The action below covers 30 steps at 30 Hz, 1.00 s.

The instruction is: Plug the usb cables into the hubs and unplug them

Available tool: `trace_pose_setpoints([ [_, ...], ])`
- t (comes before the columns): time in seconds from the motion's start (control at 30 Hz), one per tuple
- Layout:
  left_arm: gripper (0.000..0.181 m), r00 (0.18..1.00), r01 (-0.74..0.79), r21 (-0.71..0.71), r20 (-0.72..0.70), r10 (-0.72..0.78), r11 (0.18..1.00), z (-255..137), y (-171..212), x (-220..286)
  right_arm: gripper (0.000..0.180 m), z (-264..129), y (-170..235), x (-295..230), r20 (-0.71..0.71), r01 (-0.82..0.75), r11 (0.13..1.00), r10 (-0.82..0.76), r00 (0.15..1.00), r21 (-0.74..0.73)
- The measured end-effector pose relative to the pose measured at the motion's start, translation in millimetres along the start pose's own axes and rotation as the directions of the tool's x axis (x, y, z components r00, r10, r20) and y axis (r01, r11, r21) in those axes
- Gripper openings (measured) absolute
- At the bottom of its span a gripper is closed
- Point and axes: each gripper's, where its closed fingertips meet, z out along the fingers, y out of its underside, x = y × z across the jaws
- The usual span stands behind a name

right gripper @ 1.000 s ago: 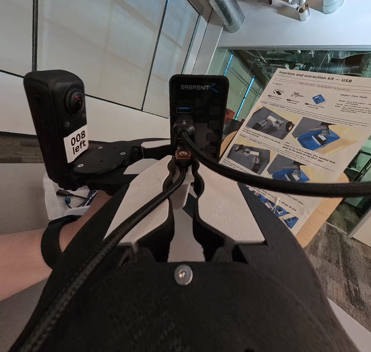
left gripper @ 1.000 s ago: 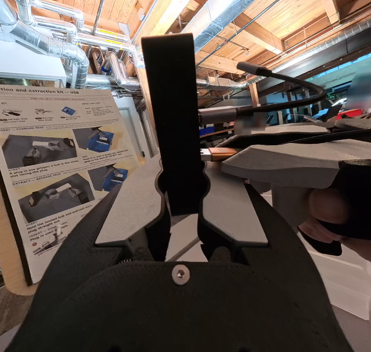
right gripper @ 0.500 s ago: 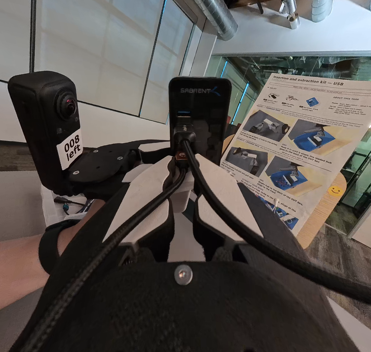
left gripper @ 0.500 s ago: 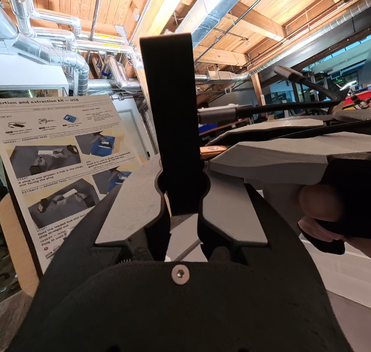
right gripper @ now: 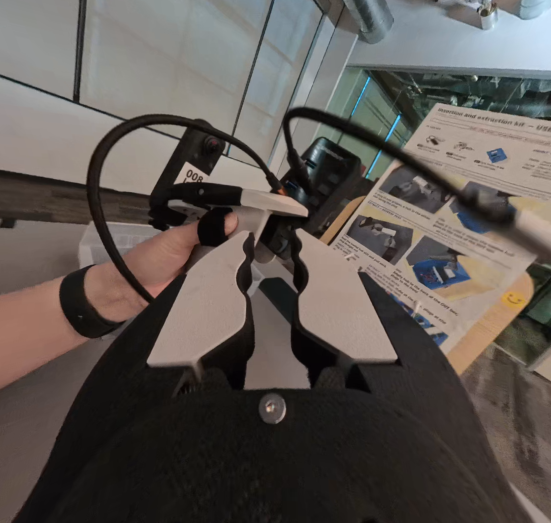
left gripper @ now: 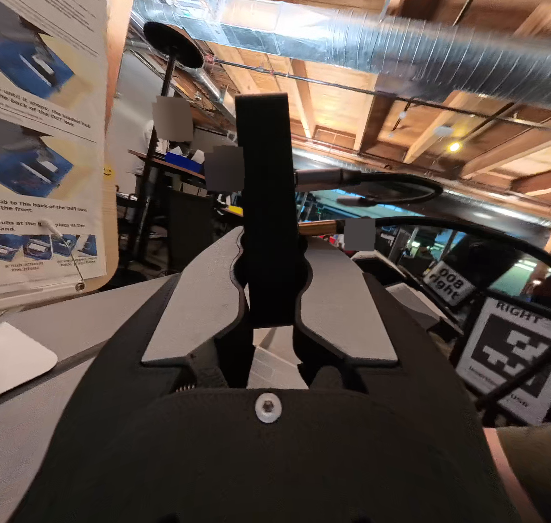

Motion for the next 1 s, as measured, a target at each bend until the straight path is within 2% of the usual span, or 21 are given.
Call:
trace_pose_setpoints([
  [0.13,0.027,0.987,0.056,-0.018,-0.150,-0.058,0.998,-1,0,15,0.024,2,6,2,0.047,-0.158,0.987,0.158,0.986,0.013],
  [0.2,0.029,0.975,0.046,-0.081,-0.212,-0.063,0.996,3,11,26,0.034,5,8,6,0.072,-0.275,0.961,0.272,0.960,0.035],
  [0.33,0.029,0.944,0.053,-0.157,-0.313,-0.101,0.986,15,32,46,0.053,1,-4,18,0.212,-0.545,0.831,0.516,0.830,0.110],
  [0.43,0.029,0.916,0.086,-0.191,-0.370,-0.153,0.978,18,40,53,0.053,-7,-4,29,0.287,-0.662,0.743,0.616,0.734,0.100],
  [0.5,0.029,0.917,0.073,-0.214,-0.370,-0.150,0.974,20,47,54,0.053,-9,0,34,0.311,-0.701,0.710,0.652,0.691,0.071],
  [0.63,0.029,0.923,0.046,-0.253,-0.358,-0.138,0.966,25,58,56,0.051,-7,9,32,0.344,-0.717,0.697,0.673,0.654,0.000],
  [0.73,0.028,0.936,0.000,-0.287,-0.336,-0.101,0.958,29,68,56,0.030,-5,15,29,0.339,-0.703,0.711,0.666,0.664,-0.019],
  [0.87,0.029,0.948,0.013,-0.302,-0.300,-0.108,0.953,31,72,51,0.028,-7,17,32,0.335,-0.702,0.712,0.667,0.665,-0.024],
  [0.9,0.034,0.957,0.016,-0.309,-0.272,-0.104,0.951,31,73,46,0.028,-7,19,34,0.327,-0.697,0.717,0.665,0.672,-0.025],
  [0.97,0.056,0.964,0.028,-0.329,-0.242,-0.113,0.944,28,72,39,0.028,-10,20,37,0.325,-0.705,0.708,0.676,0.662,-0.036],
  [1.0,0.056,0.961,0.036,-0.338,-0.247,-0.125,0.940,24,70,38,0.028,-12,19,40,0.329,-0.716,0.697,0.685,0.649,-0.038],
])
